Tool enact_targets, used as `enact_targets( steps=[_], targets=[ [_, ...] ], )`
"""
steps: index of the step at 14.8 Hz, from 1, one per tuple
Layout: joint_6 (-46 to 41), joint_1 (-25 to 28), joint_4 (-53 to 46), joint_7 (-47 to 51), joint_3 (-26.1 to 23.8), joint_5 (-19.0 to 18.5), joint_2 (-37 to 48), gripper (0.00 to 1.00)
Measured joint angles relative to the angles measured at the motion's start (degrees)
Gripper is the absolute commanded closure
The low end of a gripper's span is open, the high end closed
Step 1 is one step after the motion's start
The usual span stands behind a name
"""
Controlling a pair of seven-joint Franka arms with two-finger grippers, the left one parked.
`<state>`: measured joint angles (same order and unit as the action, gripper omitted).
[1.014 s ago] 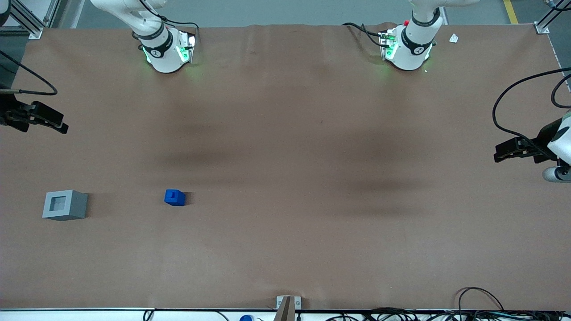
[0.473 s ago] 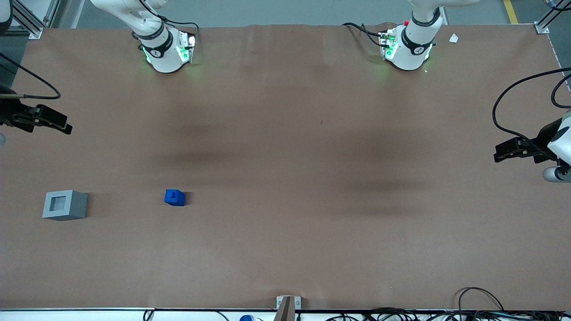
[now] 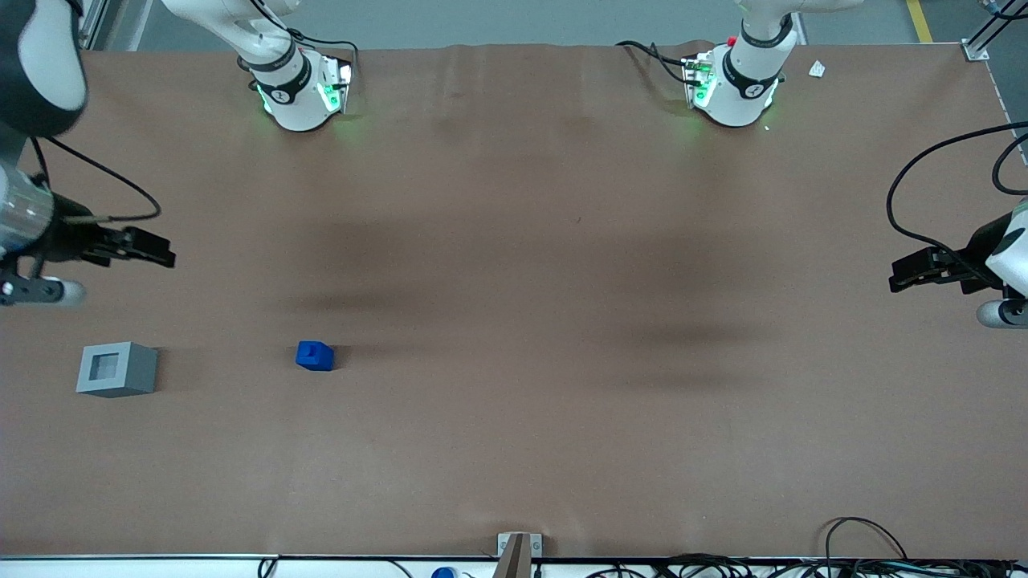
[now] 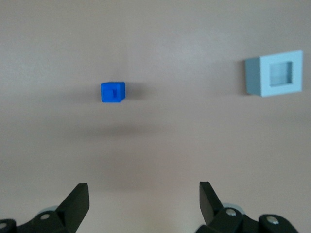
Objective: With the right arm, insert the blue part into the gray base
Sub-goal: 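Move the open right gripper over the blue part and lower it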
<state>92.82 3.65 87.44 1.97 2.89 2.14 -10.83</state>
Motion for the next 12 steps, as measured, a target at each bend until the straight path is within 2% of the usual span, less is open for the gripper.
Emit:
enact_targets(
  steps=[4, 12],
  targets=[
    [10.4, 3.1, 5.2, 3.2, -0.1, 0.8, -2.8, 0.0],
    [23.3, 8.1, 7.0, 9.3, -0.1, 1.2, -12.2, 0.0]
  ],
)
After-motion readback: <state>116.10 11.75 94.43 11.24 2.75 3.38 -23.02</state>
